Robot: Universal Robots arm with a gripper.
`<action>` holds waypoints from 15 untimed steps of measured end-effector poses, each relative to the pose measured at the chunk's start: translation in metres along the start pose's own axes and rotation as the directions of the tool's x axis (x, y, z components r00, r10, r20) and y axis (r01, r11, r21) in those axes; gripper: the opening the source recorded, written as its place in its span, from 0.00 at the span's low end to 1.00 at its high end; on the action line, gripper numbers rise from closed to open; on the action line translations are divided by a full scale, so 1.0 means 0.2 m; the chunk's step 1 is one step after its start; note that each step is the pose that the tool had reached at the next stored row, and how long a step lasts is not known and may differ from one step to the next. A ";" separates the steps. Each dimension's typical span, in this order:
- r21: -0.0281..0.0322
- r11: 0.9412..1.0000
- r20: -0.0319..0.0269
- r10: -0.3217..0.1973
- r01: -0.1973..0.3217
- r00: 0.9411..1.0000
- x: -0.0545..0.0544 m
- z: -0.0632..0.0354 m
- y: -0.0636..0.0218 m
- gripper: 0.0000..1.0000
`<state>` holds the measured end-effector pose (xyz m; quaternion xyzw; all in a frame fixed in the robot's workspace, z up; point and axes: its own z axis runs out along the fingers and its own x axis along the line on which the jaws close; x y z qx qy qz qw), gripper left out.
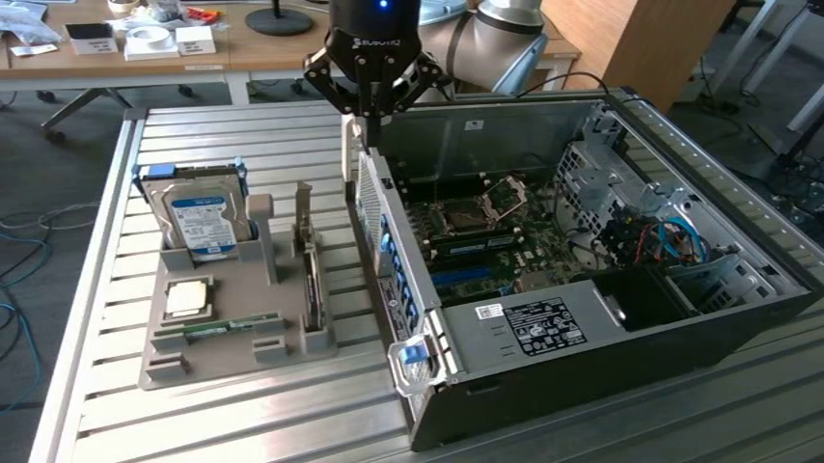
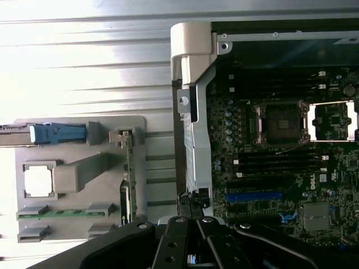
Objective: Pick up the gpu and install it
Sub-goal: 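Reach for the gpu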
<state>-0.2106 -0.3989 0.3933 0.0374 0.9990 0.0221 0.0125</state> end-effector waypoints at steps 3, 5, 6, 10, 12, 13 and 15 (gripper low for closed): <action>0.000 1.000 0.000 0.000 0.000 1.000 0.01 0.000 0.000 0.11; 0.000 1.000 0.000 0.000 0.000 1.000 0.01 0.000 -0.001 0.11; 0.000 1.000 0.000 0.000 0.000 1.000 0.01 0.000 -0.001 0.11; 0.000 1.000 0.000 0.000 0.000 1.000 0.04 -0.001 -0.003 0.11; 0.000 1.000 0.000 0.000 0.000 1.000 0.06 -0.001 -0.004 0.11; 0.000 1.000 0.000 0.000 0.000 1.000 0.07 -0.001 -0.005 0.11; 0.000 1.000 0.000 0.000 0.000 1.000 0.08 -0.002 -0.006 0.11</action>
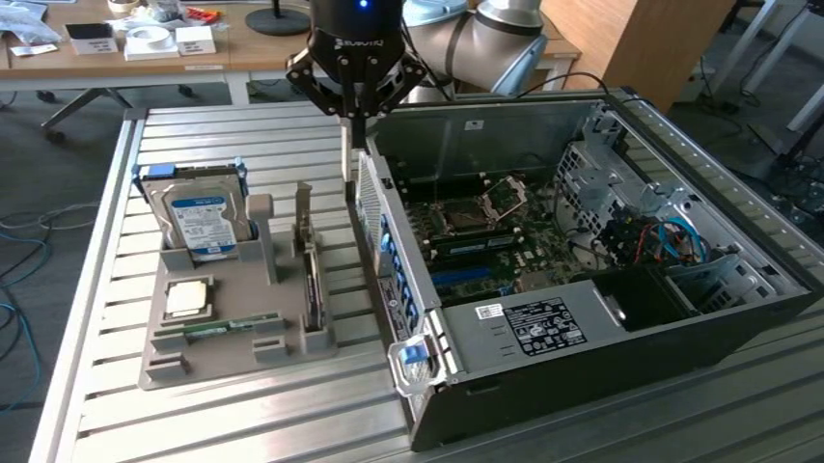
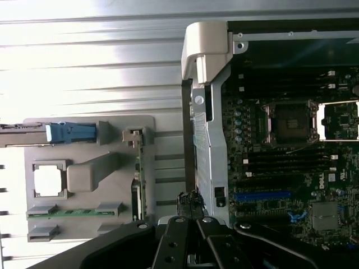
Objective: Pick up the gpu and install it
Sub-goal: 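Reach for the gpu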
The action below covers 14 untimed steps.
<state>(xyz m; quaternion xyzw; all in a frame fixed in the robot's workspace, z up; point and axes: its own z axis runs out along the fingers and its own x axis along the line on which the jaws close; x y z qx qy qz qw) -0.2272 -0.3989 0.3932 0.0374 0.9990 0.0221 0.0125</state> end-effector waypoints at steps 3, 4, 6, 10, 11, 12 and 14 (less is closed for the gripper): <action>0.000 1.000 0.000 0.000 0.000 1.000 0.02 -0.001 -0.001 0.11; 0.000 1.000 0.000 0.000 0.000 1.000 0.03 -0.001 -0.002 0.11; 0.000 1.000 0.000 0.000 0.000 1.000 0.04 -0.001 -0.003 0.11; 0.000 1.000 0.000 0.000 0.000 1.000 0.06 -0.002 -0.005 0.11; 0.000 1.000 0.000 0.000 0.000 1.000 0.07 -0.002 -0.005 0.11; 0.000 1.000 0.000 0.000 0.000 1.000 0.08 -0.002 -0.006 0.11; 0.000 1.000 0.000 0.000 0.000 1.000 0.09 -0.002 -0.006 0.11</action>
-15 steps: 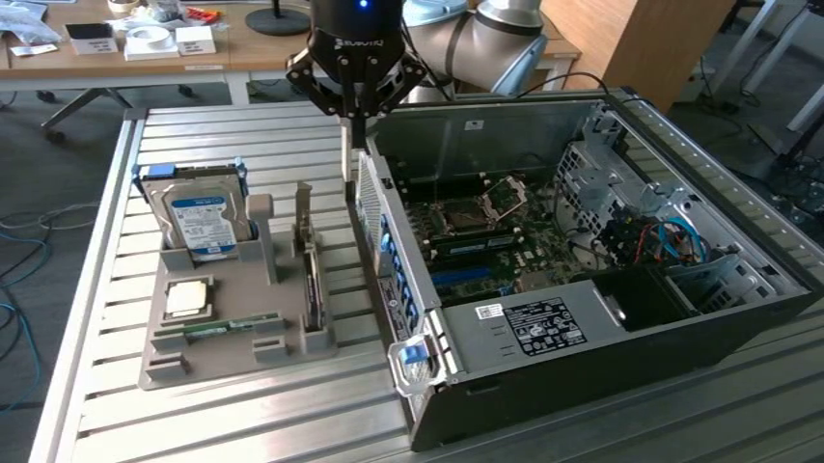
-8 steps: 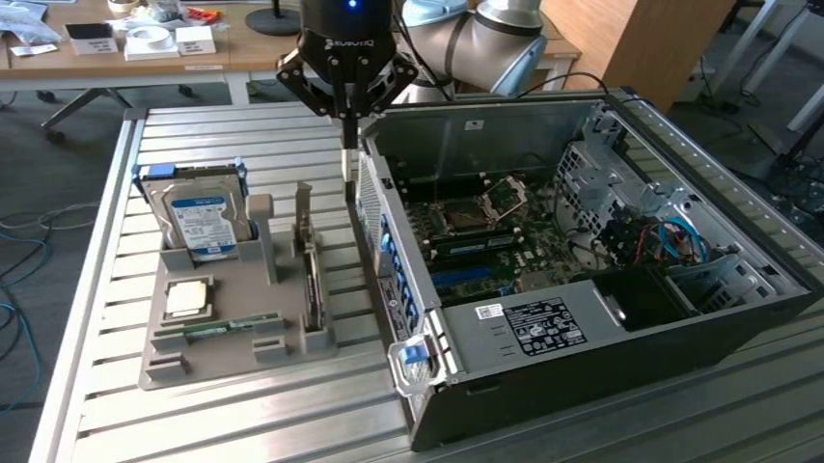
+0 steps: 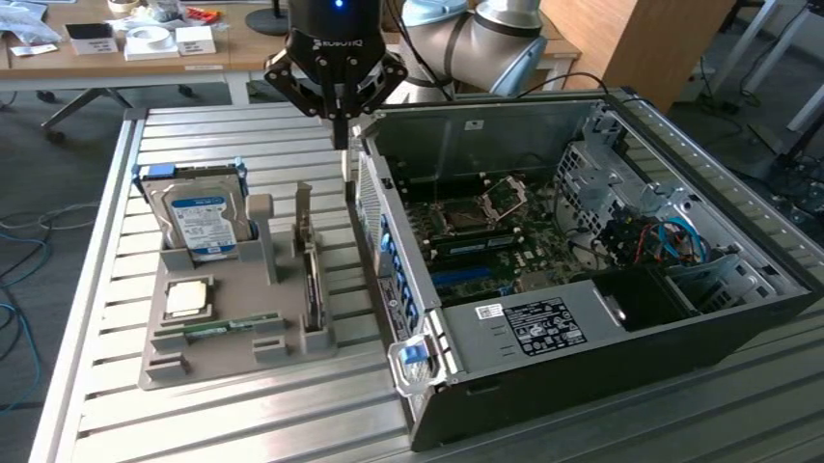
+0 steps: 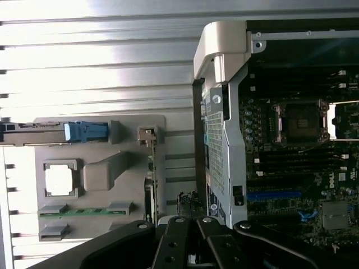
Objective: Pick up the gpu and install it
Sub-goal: 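Reach for the gpu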
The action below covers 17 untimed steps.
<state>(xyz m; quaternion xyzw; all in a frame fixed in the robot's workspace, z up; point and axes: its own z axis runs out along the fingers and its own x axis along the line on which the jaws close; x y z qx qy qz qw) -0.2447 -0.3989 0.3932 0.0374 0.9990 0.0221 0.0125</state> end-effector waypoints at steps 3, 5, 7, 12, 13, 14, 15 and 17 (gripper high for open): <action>0.000 1.000 0.000 0.000 0.000 1.000 0.02 0.000 -0.001 0.11; 0.000 1.000 0.000 0.000 0.000 1.000 0.03 -0.001 -0.002 0.11; 0.000 1.000 0.000 0.000 0.000 1.000 0.04 -0.001 -0.003 0.11; 0.000 1.000 0.000 0.000 0.000 1.000 0.07 -0.002 -0.005 0.11; 0.000 1.000 0.000 0.000 0.000 1.000 0.08 -0.002 -0.005 0.11; 0.000 1.000 0.000 0.000 0.000 1.000 0.08 -0.002 -0.006 0.11; 0.000 1.000 0.000 0.000 0.000 1.000 0.08 -0.002 -0.006 0.11; 0.000 1.000 0.000 0.000 0.000 1.000 0.08 -0.002 -0.006 0.11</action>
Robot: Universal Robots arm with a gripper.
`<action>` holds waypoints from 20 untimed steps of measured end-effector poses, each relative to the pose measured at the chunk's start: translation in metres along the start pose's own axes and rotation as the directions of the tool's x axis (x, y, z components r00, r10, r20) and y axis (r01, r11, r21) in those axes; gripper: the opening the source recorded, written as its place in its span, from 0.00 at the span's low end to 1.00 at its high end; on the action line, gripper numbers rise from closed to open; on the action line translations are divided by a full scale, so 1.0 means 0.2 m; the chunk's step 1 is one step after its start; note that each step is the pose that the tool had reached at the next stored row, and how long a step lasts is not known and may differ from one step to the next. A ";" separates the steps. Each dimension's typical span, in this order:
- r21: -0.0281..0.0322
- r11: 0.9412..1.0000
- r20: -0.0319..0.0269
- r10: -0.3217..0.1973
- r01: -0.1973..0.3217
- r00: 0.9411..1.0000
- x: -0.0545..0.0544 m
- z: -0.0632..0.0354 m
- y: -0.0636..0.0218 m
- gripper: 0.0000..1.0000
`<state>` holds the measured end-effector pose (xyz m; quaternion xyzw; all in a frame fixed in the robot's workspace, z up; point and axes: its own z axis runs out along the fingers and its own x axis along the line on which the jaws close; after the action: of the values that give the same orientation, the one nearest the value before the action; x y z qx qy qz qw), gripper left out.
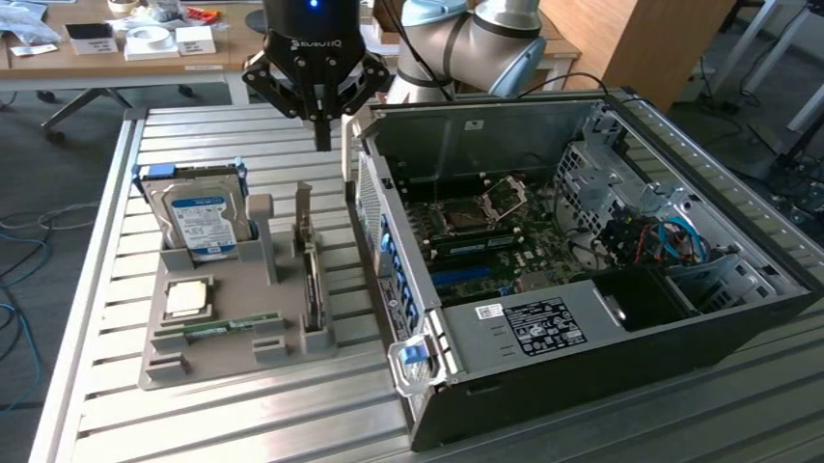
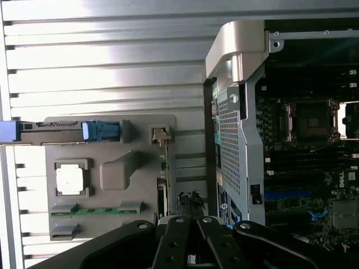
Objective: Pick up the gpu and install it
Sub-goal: 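Reach for the gpu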
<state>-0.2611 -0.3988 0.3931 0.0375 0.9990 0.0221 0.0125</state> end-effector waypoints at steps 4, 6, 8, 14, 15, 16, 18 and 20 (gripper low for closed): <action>0.000 1.000 0.000 0.000 0.000 1.000 0.00 0.000 0.000 0.11; 0.000 1.000 0.000 0.000 0.000 1.000 0.00 0.000 0.000 0.11; 0.000 1.000 0.000 0.000 0.000 1.000 0.00 0.000 0.000 0.11; 0.000 1.000 0.000 0.000 0.000 1.000 0.03 0.000 -0.002 0.11; 0.000 1.000 0.000 0.000 0.000 1.000 0.03 -0.001 -0.002 0.11; 0.000 1.000 0.000 0.000 0.000 1.000 0.04 -0.001 -0.003 0.11; 0.000 1.000 0.000 0.000 0.000 1.000 0.05 -0.001 -0.004 0.11; 0.000 1.000 0.000 0.000 0.000 1.000 0.07 -0.001 -0.005 0.11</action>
<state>-0.2744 -0.3988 0.3929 0.0375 0.9990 0.0221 0.0125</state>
